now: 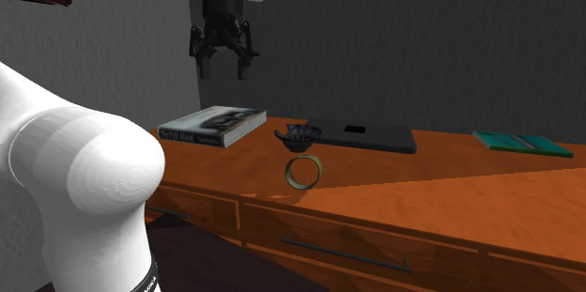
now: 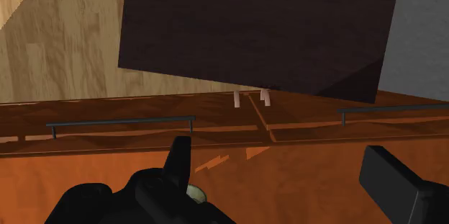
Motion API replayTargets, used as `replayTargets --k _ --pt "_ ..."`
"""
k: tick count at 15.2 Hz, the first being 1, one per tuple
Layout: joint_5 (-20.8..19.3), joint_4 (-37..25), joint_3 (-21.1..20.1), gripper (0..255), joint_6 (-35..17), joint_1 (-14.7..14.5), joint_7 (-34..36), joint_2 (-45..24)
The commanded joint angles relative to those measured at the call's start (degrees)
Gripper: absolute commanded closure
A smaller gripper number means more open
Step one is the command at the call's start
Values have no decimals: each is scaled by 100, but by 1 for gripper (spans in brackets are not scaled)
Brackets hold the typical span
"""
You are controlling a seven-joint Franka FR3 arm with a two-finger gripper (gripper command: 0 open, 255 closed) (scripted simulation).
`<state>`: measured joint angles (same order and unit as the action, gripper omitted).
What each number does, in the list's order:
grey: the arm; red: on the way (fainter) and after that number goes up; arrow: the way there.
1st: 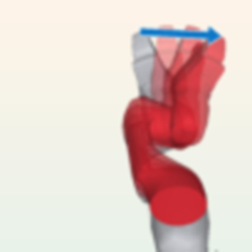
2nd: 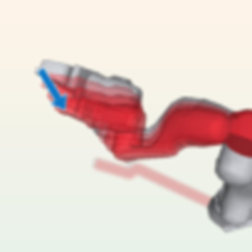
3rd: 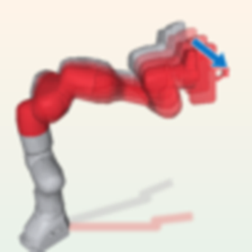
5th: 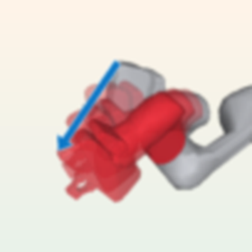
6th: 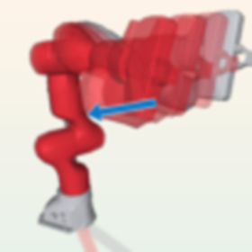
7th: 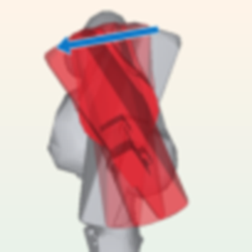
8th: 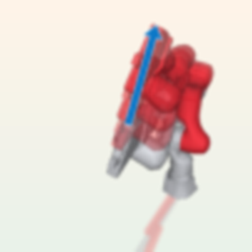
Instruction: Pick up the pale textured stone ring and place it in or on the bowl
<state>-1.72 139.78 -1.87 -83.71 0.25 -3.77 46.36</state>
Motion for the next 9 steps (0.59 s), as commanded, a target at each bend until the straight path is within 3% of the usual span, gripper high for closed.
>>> replayTargets --k 1,9 --pt "0 0 0 0 0 0 0 0" --pt "-940 213 689 0 -1366 -267 -1992 -1175"
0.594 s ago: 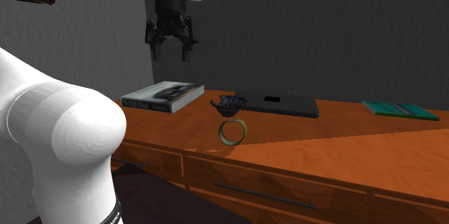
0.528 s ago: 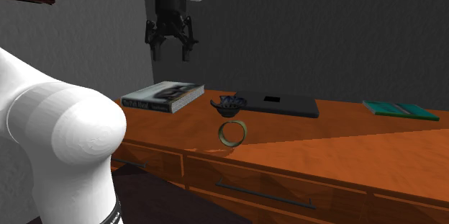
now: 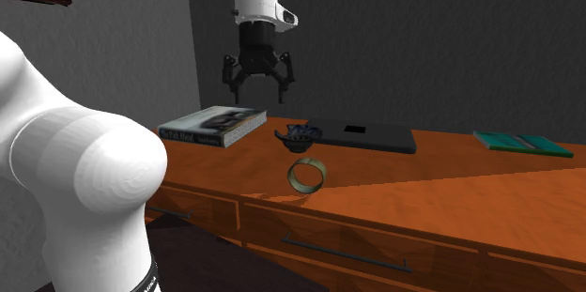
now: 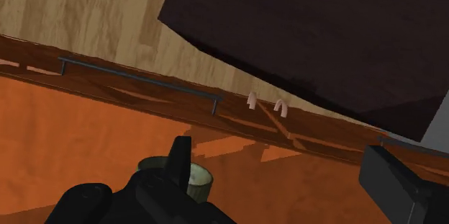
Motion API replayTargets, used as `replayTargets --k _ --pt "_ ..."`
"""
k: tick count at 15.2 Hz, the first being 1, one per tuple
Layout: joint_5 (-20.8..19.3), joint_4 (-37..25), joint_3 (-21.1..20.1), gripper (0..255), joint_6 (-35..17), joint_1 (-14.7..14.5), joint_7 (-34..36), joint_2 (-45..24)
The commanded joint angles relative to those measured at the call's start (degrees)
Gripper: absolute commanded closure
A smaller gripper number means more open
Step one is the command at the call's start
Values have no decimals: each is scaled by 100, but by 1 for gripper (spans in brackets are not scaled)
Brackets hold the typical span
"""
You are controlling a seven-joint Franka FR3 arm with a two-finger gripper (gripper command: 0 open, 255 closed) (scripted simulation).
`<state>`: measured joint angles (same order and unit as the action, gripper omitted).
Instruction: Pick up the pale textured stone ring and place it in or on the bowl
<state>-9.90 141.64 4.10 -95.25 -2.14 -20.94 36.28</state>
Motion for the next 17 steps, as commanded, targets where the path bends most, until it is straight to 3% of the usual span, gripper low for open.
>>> replayTargets --k 1,15,17 --pt "-219 17 165 0 -393 -59 -505 -348" --pt "-1073 -776 708 0 -2811 -408 -3382 -3245" --pt "-1088 -738 716 0 -2893 -392 -3380 -3287"
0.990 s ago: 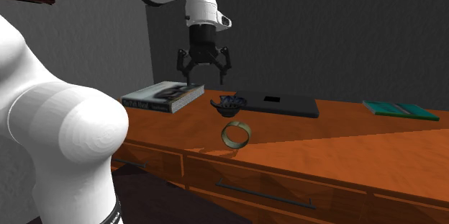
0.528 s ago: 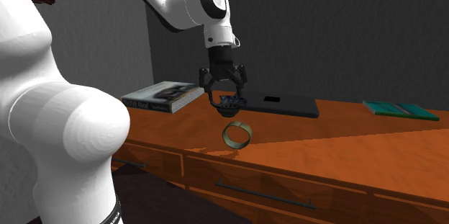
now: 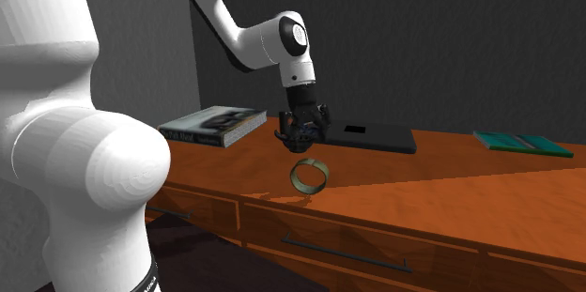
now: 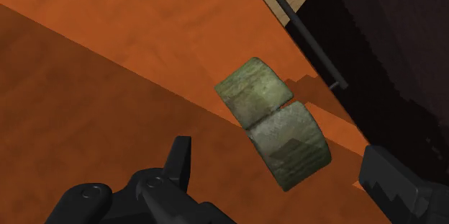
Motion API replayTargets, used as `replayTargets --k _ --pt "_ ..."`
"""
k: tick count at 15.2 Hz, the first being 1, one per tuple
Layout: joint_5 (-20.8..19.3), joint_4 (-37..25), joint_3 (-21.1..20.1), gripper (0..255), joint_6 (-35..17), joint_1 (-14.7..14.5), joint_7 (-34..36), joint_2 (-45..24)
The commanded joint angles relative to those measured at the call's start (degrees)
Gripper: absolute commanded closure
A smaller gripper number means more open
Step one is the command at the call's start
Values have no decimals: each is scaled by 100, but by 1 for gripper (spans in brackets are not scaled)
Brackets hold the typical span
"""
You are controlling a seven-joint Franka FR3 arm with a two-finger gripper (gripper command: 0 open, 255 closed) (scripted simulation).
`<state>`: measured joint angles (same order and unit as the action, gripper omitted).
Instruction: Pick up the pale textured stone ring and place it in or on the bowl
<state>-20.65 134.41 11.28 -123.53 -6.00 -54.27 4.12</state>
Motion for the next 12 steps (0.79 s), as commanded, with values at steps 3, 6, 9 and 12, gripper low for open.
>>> replayTargets --k 3,6,9,12 --pt "-58 95 37 0 -305 30 -27 -192" --pt "-114 211 83 0 -592 75 -3 -353" --pt "-114 211 82 0 -592 75 -3 -353" --pt "-114 211 82 0 -592 75 -3 -353"
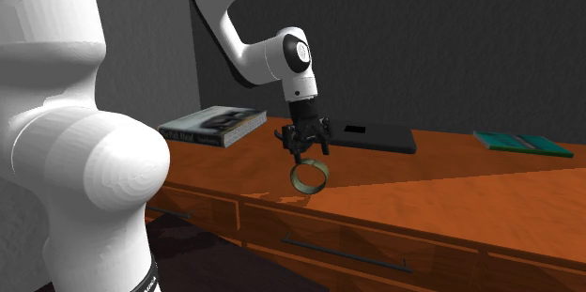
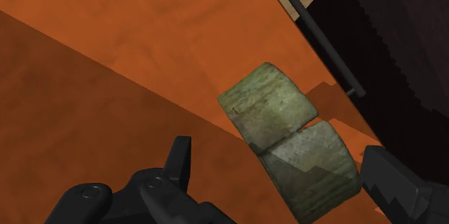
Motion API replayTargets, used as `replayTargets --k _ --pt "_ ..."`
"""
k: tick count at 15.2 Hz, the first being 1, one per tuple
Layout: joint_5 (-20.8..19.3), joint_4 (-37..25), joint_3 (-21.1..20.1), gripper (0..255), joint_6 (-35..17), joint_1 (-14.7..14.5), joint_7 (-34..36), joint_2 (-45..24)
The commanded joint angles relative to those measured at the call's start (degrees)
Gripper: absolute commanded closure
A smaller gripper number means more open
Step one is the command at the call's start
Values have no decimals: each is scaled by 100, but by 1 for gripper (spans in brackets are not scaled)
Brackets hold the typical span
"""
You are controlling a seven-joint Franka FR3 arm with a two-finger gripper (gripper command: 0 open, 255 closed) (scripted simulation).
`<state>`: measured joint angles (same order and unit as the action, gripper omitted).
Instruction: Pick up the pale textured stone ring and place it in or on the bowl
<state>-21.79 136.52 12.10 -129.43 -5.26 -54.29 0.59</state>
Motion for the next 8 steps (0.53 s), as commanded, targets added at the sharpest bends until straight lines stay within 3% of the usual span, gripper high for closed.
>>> replayTargets --k 1,2,3,8 --pt "-1 1 0 0 -2 0 0 0" --pt "0 1 0 0 -1 0 0 0" --pt "0 1 0 255 -1 0 0 0" --pt "-3 10 1 255 -5 1 2 6"
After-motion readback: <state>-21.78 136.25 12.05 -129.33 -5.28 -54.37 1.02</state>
